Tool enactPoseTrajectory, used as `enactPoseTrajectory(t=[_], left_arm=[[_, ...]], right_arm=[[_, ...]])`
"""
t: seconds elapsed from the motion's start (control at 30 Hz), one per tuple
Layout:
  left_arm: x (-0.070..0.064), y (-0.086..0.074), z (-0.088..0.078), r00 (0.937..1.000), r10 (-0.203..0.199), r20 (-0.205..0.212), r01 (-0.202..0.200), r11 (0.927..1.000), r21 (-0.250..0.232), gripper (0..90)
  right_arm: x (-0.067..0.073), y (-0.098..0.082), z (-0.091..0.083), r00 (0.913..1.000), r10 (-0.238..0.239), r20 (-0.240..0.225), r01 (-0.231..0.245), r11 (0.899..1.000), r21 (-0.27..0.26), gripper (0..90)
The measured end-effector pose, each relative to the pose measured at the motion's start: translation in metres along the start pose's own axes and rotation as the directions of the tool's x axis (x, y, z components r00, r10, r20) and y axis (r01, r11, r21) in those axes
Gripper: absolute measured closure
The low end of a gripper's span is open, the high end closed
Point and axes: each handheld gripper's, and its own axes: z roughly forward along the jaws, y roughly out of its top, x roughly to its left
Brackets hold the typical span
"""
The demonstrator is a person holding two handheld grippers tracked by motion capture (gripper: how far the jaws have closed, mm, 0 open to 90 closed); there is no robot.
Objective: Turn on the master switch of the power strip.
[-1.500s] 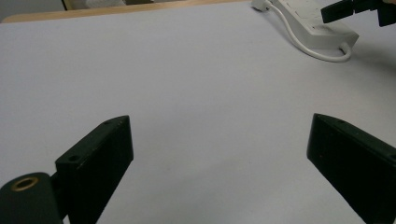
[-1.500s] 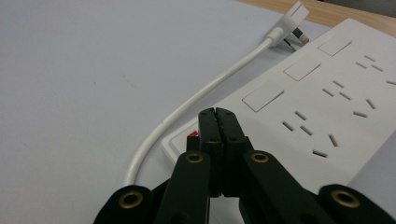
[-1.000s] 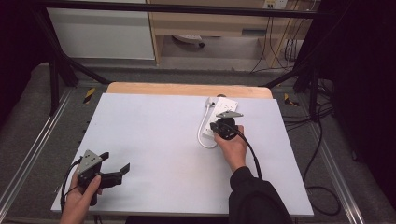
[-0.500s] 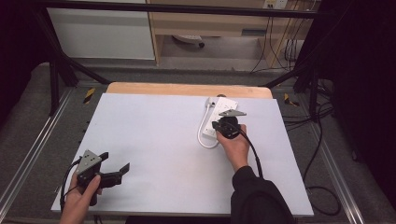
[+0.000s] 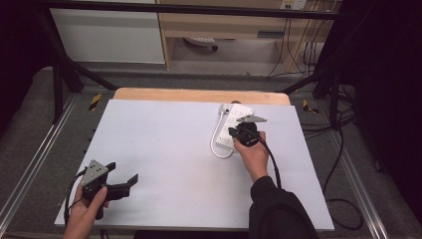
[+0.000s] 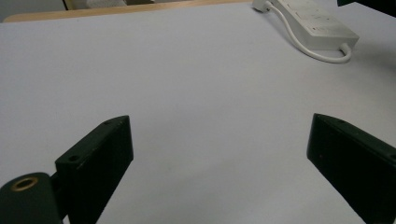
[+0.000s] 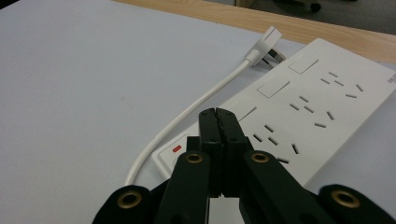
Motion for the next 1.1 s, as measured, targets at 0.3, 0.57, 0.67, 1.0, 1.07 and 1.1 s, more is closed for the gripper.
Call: enactPoseTrajectory(t=[0.3, 0.57, 0.67, 1.0, 1.07, 1.1], left_arm=[[0.0, 0.0, 0.0, 1.0, -0.002, 0.001, 0.002, 1.0, 0.001, 7.1], [0.0, 0.0, 0.0, 1.0, -0.001, 0.002, 0.001, 1.0, 0.002, 7.1], [0.0, 0.0, 0.0, 1.0, -0.001, 0.002, 0.001, 1.0, 0.001, 7.1], [0.0, 0.0, 0.0, 1.0, -0.001, 0.006, 0.001, 1.0, 0.004, 6.7], [0.0, 0.0, 0.0, 1.0, -0.001, 0.004, 0.001, 1.0, 0.004, 6.6], [0.0, 0.0, 0.0, 1.0, -0.001, 0.003, 0.001, 1.0, 0.004, 6.6]], right_arm=[[-0.003, 0.002, -0.006, 1.0, -0.001, -0.004, 0.001, 1.0, -0.008, 90.0], [-0.007, 0.004, -0.014, 1.0, 0.009, 0.001, -0.009, 1.0, -0.018, 86.1], [-0.009, 0.006, -0.018, 0.9999, 0.013, 0.001, -0.013, 1.0, -0.024, 83.1], [-0.014, 0.011, -0.031, 0.9997, 0.025, -0.001, -0.025, 0.999, -0.023, 64.4], [-0.015, 0.014, -0.035, 0.9995, 0.032, -0.004, -0.032, 0.999, -0.03, 56.9], [-0.015, 0.015, -0.036, 0.9991, 0.042, -0.006, -0.042, 0.999, -0.031, 51.9]])
